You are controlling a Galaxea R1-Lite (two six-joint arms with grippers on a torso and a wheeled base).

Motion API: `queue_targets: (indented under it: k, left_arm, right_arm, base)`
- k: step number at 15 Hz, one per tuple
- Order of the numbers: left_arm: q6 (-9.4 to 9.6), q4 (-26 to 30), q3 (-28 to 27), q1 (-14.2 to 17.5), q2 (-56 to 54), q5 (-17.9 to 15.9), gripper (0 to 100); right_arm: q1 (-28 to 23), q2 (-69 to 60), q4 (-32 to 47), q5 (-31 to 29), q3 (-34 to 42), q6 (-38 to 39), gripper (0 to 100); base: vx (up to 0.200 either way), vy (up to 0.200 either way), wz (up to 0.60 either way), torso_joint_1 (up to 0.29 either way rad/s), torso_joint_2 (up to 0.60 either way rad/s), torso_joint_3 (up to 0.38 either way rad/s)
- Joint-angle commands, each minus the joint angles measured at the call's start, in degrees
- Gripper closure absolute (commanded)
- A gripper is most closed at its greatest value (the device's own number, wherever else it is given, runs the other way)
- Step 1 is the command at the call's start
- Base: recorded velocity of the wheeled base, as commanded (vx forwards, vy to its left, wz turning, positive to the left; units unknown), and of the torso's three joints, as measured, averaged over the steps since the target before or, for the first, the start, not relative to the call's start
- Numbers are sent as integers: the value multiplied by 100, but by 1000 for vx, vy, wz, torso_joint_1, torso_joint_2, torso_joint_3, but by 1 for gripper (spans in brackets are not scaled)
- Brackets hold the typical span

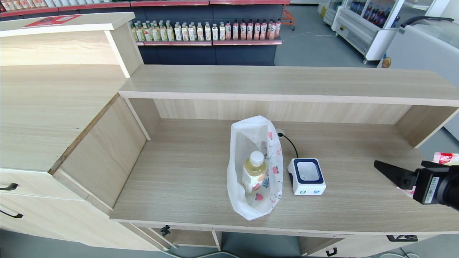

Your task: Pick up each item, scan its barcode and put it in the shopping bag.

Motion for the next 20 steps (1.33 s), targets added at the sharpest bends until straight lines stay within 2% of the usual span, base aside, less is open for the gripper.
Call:
queue_targets:
  k: [1,3,7,11,14,20]
  left_arm:
    - [-1,2,1,2,-2,1,0]
    - [-1,2,1,2,-2,1,0]
    - [8,2,1,2,24,-8,0]
    - [8,2,1,2,-2,-8,0]
    - [17,2,1,2,15,-8,0]
    - [8,2,1,2,-2,-8,0]
  right_arm:
    - [-354,-564,-28,45,243,70,0]
    - [-407,-1073,8,396,594,35,0]
    - [-433,-1223,16,431,796,52,0]
    - [-477,-792,-28,493,506,369,0]
    - [-785,-379,-45,554,348,571,0]
    - [-1066,219,-63,634,-30,870,0]
  base:
    - [0,0,0,0,0,0]
    - [0,0,0,0,0,0]
    - [0,0,0,0,0,0]
    - [0,-200,0,6,1,2]
    - [0,-200,0,-1,-4,2]
    - [0,-200,0,6,2,4]
